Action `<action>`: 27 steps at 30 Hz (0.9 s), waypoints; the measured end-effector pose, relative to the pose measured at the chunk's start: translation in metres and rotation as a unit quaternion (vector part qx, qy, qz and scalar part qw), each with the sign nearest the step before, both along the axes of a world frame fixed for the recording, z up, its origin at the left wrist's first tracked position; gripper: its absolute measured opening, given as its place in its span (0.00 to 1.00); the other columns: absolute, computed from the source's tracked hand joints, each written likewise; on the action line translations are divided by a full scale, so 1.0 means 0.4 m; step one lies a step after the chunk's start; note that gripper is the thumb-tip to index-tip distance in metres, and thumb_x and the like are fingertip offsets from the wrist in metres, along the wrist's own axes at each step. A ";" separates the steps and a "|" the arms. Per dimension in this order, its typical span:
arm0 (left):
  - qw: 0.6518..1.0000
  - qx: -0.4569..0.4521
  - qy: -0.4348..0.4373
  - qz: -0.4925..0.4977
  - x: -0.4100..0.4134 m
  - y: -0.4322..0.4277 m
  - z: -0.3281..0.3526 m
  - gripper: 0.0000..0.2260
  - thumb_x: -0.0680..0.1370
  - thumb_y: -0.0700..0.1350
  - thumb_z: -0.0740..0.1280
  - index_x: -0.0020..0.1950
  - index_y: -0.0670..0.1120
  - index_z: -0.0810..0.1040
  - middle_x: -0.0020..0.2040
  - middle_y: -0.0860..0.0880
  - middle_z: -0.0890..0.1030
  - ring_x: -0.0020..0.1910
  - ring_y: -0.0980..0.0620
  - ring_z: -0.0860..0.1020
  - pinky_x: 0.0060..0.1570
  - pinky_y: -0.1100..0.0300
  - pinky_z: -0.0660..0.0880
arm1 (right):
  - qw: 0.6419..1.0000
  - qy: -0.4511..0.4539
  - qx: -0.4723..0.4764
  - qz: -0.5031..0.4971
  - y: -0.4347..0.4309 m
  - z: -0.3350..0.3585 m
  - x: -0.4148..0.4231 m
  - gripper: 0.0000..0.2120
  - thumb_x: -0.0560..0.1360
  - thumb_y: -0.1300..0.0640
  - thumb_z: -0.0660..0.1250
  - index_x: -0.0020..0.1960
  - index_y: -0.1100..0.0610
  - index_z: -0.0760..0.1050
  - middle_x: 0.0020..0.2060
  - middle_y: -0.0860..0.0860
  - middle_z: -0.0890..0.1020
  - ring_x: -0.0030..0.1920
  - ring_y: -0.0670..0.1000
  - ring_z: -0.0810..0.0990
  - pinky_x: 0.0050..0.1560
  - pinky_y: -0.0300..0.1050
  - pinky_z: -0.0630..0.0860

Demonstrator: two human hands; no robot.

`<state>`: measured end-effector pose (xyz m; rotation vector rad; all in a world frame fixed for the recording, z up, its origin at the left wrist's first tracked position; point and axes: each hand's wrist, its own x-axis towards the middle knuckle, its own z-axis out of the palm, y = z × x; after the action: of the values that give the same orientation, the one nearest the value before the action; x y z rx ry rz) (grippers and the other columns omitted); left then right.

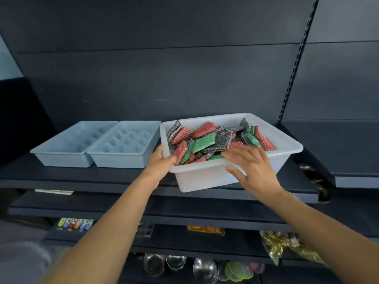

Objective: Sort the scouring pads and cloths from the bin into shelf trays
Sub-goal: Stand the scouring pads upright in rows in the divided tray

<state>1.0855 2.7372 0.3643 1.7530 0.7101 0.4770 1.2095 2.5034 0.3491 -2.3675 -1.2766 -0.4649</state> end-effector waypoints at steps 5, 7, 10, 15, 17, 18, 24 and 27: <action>0.996 0.054 -0.045 0.053 -0.022 -0.003 -0.036 0.19 0.82 0.45 0.62 0.73 0.47 0.70 0.69 0.54 0.72 0.67 0.56 0.71 0.64 0.63 0.68 | 0.997 0.012 0.063 0.045 0.104 -0.029 0.049 0.18 0.78 0.46 0.56 0.58 0.49 0.81 0.46 0.50 0.83 0.45 0.57 0.77 0.47 0.52 0.74; 0.988 0.151 -0.001 0.031 -0.025 0.016 -0.057 0.22 0.83 0.49 0.60 0.76 0.47 0.65 0.77 0.54 0.62 0.76 0.56 0.59 0.75 0.58 0.55 | 0.996 0.014 0.076 0.050 0.143 -0.029 0.055 0.19 0.78 0.45 0.56 0.57 0.49 0.82 0.43 0.50 0.83 0.43 0.57 0.77 0.43 0.50 0.71; 0.956 0.290 0.035 -0.025 -0.002 0.092 -0.057 0.18 0.83 0.49 0.58 0.72 0.46 0.72 0.76 0.51 0.66 0.78 0.54 0.54 0.73 0.61 0.50 | 0.995 0.011 0.082 0.047 0.208 -0.025 0.062 0.16 0.78 0.45 0.59 0.56 0.49 0.82 0.42 0.49 0.83 0.43 0.57 0.78 0.44 0.50 0.71; 0.896 0.432 0.081 -0.068 0.057 0.247 -0.013 0.12 0.82 0.48 0.59 0.51 0.50 0.82 0.44 0.51 0.81 0.59 0.47 0.73 0.53 0.56 0.67 | 0.998 0.027 0.055 0.020 0.323 0.002 0.087 0.13 0.77 0.42 0.63 0.41 0.47 0.81 0.36 0.42 0.77 0.39 0.45 0.74 0.33 0.39 0.68; 0.879 0.464 0.074 -0.083 0.090 0.305 0.019 0.11 0.81 0.50 0.61 0.54 0.52 0.83 0.41 0.52 0.82 0.51 0.49 0.75 0.49 0.57 0.68 | 0.997 0.004 0.080 -0.012 0.368 0.023 0.108 0.17 0.75 0.41 0.65 0.33 0.51 0.77 0.35 0.43 0.76 0.38 0.45 0.73 0.30 0.41 0.70; 0.881 0.458 0.061 -0.100 0.111 0.332 0.035 0.12 0.80 0.51 0.62 0.58 0.52 0.82 0.45 0.52 0.84 0.51 0.51 0.77 0.50 0.58 0.70 | 0.996 -0.006 0.087 -0.029 0.393 0.038 0.118 0.15 0.74 0.43 0.68 0.36 0.52 0.79 0.38 0.43 0.78 0.42 0.46 0.74 0.35 0.44 0.75; 0.872 0.442 0.040 -0.206 0.281 0.450 0.082 0.14 0.79 0.47 0.67 0.64 0.50 0.79 0.58 0.54 0.83 0.55 0.56 0.81 0.58 0.55 0.77 | 0.974 0.080 -0.193 -0.089 0.526 0.108 0.170 0.30 0.72 0.45 0.70 0.72 0.46 0.66 0.71 0.47 0.68 0.72 0.52 0.63 0.71 0.57 0.60; 0.860 0.446 0.072 -0.236 0.375 0.480 0.071 0.16 0.79 0.47 0.67 0.67 0.49 0.76 0.61 0.50 0.81 0.55 0.50 0.81 0.57 0.51 0.77 | 0.971 0.078 -0.202 -0.098 0.550 0.088 0.183 0.23 0.75 0.50 0.68 0.69 0.48 0.70 0.67 0.48 0.74 0.67 0.53 0.69 0.66 0.56 0.69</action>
<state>1.2355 2.9292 0.3926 2.7620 0.0954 0.3465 1.2826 2.7235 0.3844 -2.8199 -1.1573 -0.0694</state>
